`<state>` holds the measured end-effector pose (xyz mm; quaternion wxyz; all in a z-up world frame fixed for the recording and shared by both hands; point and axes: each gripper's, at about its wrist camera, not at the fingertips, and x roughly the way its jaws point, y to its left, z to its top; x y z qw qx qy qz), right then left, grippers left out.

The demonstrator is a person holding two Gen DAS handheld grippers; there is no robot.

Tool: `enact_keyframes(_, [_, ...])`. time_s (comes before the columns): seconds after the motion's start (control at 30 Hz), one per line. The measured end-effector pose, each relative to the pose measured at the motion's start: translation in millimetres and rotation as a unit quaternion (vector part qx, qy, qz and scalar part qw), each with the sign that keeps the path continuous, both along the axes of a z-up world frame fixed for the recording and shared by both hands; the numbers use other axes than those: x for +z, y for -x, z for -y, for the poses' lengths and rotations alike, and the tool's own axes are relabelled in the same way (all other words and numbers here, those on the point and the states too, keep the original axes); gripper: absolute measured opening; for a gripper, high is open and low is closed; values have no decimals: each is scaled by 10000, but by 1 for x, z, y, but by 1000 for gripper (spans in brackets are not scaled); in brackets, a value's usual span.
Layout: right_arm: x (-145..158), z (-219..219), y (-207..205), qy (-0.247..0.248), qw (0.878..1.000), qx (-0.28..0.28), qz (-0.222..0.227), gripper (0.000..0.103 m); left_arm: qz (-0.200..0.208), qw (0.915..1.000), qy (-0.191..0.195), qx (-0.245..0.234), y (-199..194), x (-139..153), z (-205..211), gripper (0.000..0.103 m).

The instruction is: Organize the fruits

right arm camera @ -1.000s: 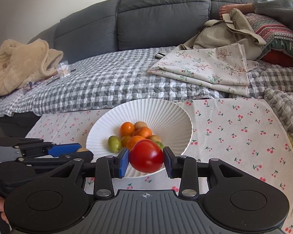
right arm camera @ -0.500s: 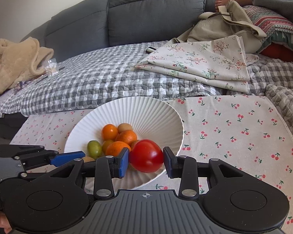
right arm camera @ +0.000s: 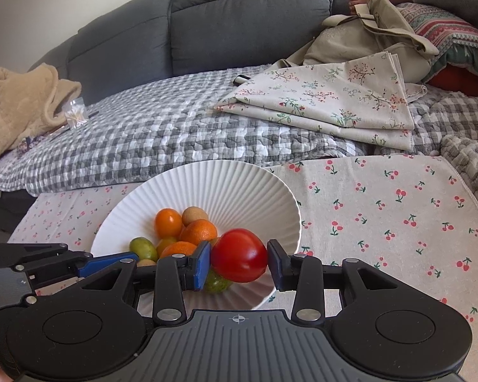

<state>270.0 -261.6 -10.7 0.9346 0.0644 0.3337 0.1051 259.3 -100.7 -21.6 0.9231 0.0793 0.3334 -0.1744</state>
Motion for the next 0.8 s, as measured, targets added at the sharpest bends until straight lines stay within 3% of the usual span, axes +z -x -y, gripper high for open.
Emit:
enact_keyframes(0.07, [0,3,-1,-103,9999,-41,-28,40,-12,10000,28,-9,0,0,-1,25])
enact_keyframes(0.3, [10,15,5,-331,9993,-184,59,40,17,9999,108,-18,6,6,-5,43])
enact_keyframes(0.5, [18,17,13,-387,9990,-237,60,40,72,9995,296,34,15,20,-12,50])
enact_keyframes(0.8, [41,6,43,-361,9992,-127,151,40,56,9978,446,495,34,38,-31,64])
